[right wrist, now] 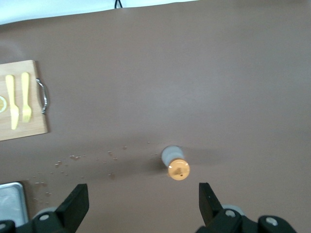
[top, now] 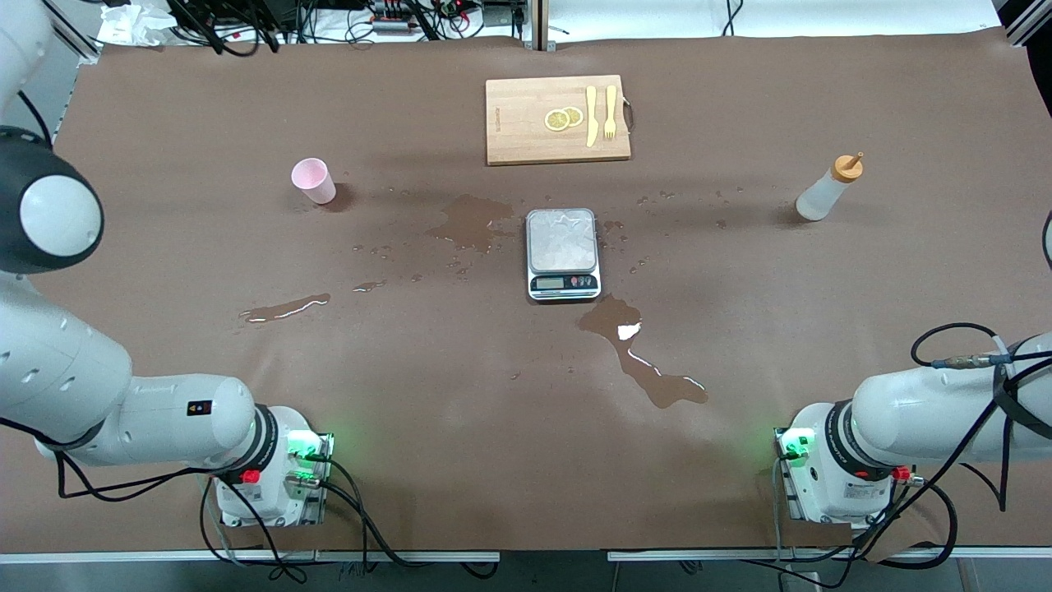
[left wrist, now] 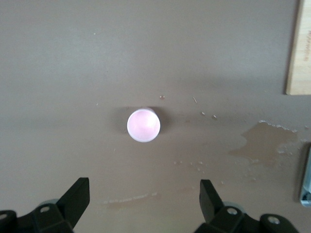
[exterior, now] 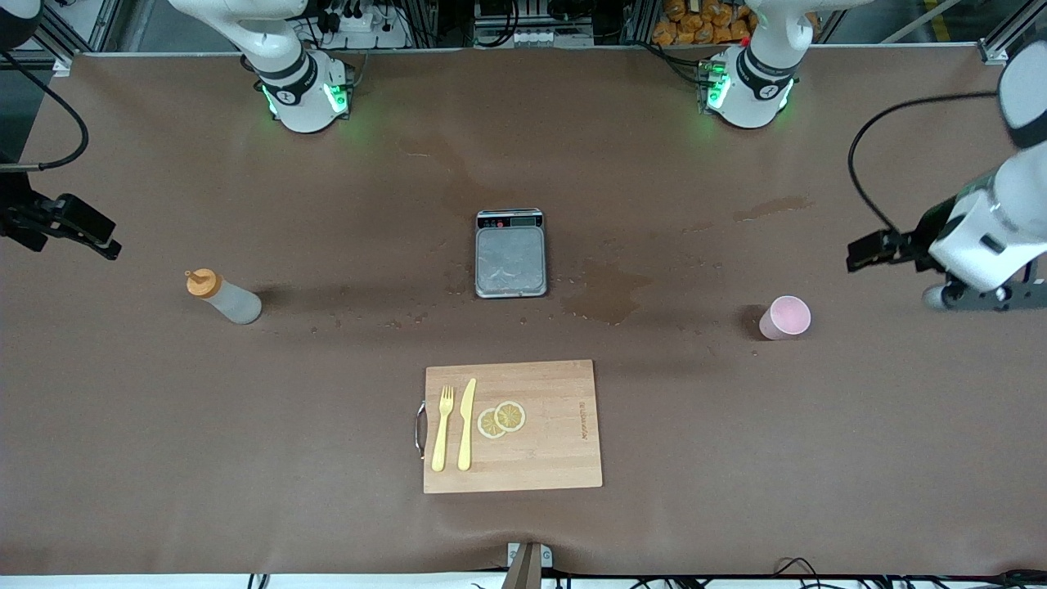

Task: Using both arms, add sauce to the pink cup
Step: 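Reach the left gripper down to the pink cup and grasp it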

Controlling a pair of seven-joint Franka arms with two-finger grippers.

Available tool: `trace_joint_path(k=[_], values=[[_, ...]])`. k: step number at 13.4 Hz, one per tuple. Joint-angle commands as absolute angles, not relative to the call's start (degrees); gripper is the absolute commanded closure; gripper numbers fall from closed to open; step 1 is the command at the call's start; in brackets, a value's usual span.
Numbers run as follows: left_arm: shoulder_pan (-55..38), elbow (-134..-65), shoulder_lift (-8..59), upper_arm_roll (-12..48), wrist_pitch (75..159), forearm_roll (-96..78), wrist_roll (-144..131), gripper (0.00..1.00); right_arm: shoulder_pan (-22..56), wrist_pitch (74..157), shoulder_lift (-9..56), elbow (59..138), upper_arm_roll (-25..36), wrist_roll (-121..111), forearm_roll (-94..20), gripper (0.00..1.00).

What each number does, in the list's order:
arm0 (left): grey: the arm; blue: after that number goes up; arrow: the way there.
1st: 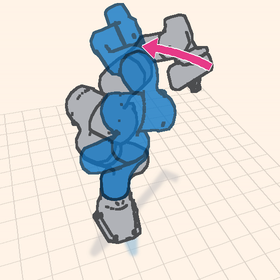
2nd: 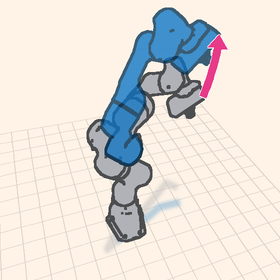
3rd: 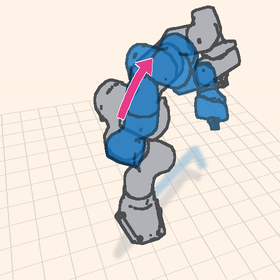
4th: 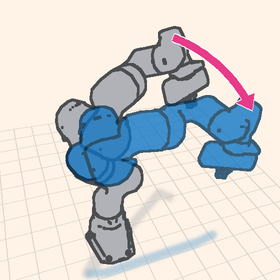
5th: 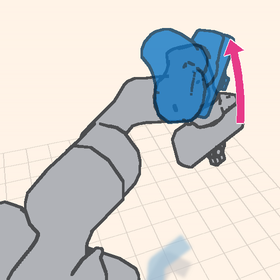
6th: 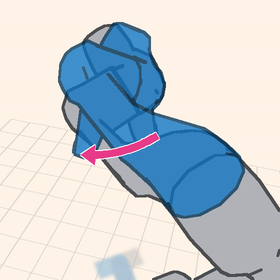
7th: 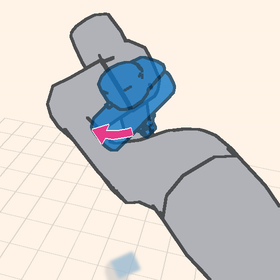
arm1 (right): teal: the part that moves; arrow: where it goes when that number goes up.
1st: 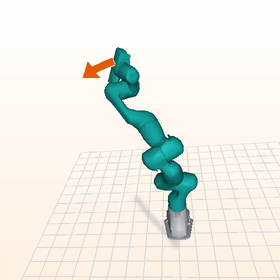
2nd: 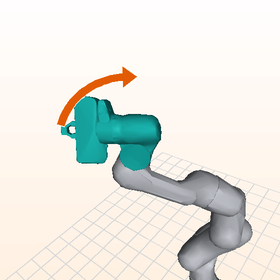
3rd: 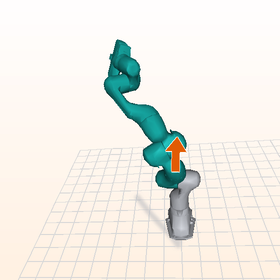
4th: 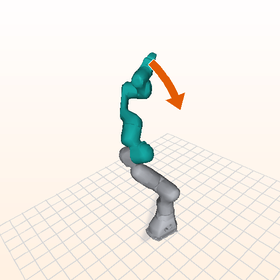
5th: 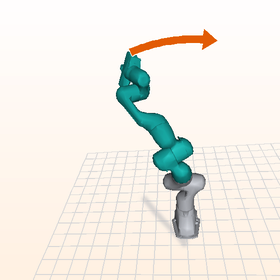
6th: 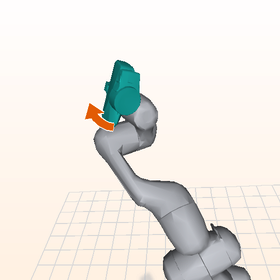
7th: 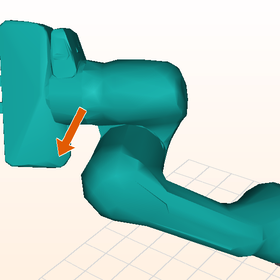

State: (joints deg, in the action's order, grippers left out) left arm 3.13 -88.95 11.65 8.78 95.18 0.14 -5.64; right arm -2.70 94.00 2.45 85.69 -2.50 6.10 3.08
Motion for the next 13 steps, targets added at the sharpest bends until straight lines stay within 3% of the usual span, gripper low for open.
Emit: trace_joint_path(k=[1, 5, 7, 13], values=[[2.99, -94.46, 14.57, 8.88, 102.19, 1.23, -5.62, 0.00, -3.87, 93.87, 2.90, 85.43, -3.16, 4.66, 5.89, 0.00], [6.58, -105.43, 18.63, 8.88, 117.82, 2.28, -4.66, 0.00, -9.83, 92.91, 5.26, 87.63, -3.08, 5.54, 0.97, 0.00], [7.47, -110.98, 18.37, 8.88, 123.55, 2.63, -4.57, 0.00, -11.25, 87.31, 7.19, 87.37, -3.08, 5.53, 0.88, 0.00], [7.73, -113.81, 20.74, 8.88, 126.82, 5.19, -5.01, 0.00, -16.95, 86.92, 13.51, 86.58, -3.16, 5.54, -3.33, 0.00]])
